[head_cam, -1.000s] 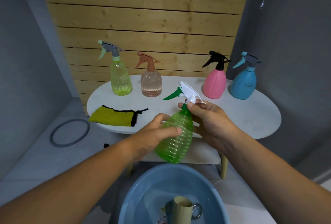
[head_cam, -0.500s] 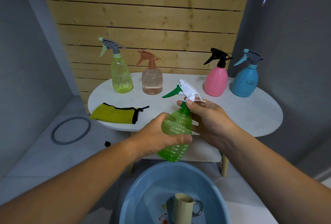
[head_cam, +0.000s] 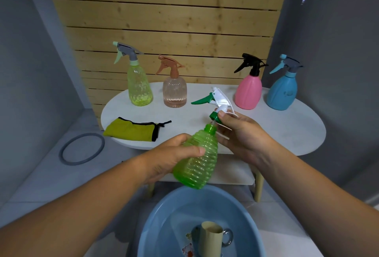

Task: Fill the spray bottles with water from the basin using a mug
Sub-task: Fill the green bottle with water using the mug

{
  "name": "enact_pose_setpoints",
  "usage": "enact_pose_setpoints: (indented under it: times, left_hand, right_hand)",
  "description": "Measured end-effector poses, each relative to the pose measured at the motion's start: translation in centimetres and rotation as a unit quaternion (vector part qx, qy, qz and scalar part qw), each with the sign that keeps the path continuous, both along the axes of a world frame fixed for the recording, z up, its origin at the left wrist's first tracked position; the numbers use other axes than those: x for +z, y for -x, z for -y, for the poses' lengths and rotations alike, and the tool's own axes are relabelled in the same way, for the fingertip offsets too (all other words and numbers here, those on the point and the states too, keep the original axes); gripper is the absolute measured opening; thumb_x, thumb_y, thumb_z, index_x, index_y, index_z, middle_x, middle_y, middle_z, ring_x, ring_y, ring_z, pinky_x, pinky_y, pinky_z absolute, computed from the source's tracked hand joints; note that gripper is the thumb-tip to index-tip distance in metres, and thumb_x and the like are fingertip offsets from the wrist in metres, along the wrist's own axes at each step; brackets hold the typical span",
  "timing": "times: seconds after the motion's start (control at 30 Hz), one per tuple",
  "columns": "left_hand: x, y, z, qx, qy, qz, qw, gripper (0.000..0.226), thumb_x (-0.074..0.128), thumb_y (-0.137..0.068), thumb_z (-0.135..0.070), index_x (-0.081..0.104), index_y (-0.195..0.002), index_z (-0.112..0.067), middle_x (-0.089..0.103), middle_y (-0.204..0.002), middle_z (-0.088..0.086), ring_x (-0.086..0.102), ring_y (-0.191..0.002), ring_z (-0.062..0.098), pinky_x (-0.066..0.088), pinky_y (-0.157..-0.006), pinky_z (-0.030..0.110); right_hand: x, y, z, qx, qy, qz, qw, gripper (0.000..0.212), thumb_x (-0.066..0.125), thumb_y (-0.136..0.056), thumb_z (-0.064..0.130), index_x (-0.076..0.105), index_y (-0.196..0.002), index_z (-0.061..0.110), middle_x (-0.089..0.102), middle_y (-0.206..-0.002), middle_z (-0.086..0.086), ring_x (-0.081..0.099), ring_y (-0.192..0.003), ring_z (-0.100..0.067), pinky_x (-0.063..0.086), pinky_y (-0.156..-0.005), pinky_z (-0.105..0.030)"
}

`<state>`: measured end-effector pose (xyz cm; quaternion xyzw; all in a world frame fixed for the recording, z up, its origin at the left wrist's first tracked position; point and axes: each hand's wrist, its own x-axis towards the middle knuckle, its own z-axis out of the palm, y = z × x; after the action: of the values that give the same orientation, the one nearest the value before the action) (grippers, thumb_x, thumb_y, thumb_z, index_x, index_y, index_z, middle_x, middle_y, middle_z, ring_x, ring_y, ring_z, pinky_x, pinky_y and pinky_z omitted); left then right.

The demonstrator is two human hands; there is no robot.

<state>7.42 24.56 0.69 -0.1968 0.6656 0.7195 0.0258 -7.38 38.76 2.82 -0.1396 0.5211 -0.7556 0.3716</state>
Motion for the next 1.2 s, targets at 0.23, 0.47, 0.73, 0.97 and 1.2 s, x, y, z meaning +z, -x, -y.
enact_pose_setpoints:
  times: [0.23,0.47,0.73,0.97,1.2]
  left_hand:
    - [-1.1,-0.6,1.6,0.020,0.103,0.068,0.992,0.061,0.083,-0.063,-0.039,0.064,-0.116,-0.017,0.078,-0.105,0.006,0.078,-0.088,0.020,0.060,-0.070,0.029]
    - [-1.9,-1.5,3.2,0.037,0.130,0.094,0.986,0.064,0.085,-0.058,-0.043,0.065,-0.113,-0.017,0.079,-0.102,0.006,0.078,-0.090,0.022,0.060,-0.080,0.035]
    - [-2.3,-1.3,3.1,0.034,0.132,0.088,0.987,0.073,0.086,-0.049,-0.050,0.065,-0.112,-0.018,0.079,-0.100,0.005,0.077,-0.092,0.024,0.060,-0.086,0.041]
    - [-2.2,-1.3,2.6,0.024,0.131,0.082,0.988,0.071,0.087,-0.053,-0.048,0.065,-0.112,-0.017,0.078,-0.101,0.006,0.077,-0.093,0.025,0.060,-0.089,0.043]
    - [-2.7,-1.5,1.8,0.008,0.130,0.062,0.990,0.067,0.088,-0.058,-0.047,0.064,-0.114,-0.018,0.078,-0.103,0.003,0.077,-0.095,0.022,0.061,-0.090,0.043]
  right_hand:
    - [-1.3,3.4,-0.3,-0.157,-0.038,0.031,0.986,0.021,0.072,-0.088,0.013,0.067,-0.107,0.005,0.076,-0.086,-0.004,0.068,-0.075,-0.012,0.057,-0.068,-0.027]
    - [-3.5,5.9,-0.5,-0.262,-0.115,0.007,0.958,0.020,0.069,-0.086,0.004,0.062,-0.104,-0.001,0.068,-0.106,-0.020,0.071,-0.081,-0.027,0.061,-0.076,-0.035]
    - [-5.1,5.3,0.6,-0.226,-0.323,-0.190,0.899,0.066,0.081,-0.080,0.024,0.045,-0.134,0.013,0.059,-0.113,-0.006,0.064,-0.092,-0.028,0.055,-0.086,-0.039]
    - [-5.1,5.5,0.7,-0.181,-0.424,-0.306,0.833,0.077,0.074,-0.084,0.043,0.039,-0.145,0.013,0.055,-0.138,-0.010,0.054,-0.122,-0.031,0.043,-0.092,-0.034]
    - [-3.4,3.8,-0.3,-0.201,-0.376,-0.346,0.835,0.037,0.062,-0.091,0.046,0.058,-0.114,0.018,0.065,-0.100,0.000,0.062,-0.093,-0.022,0.043,-0.072,-0.030]
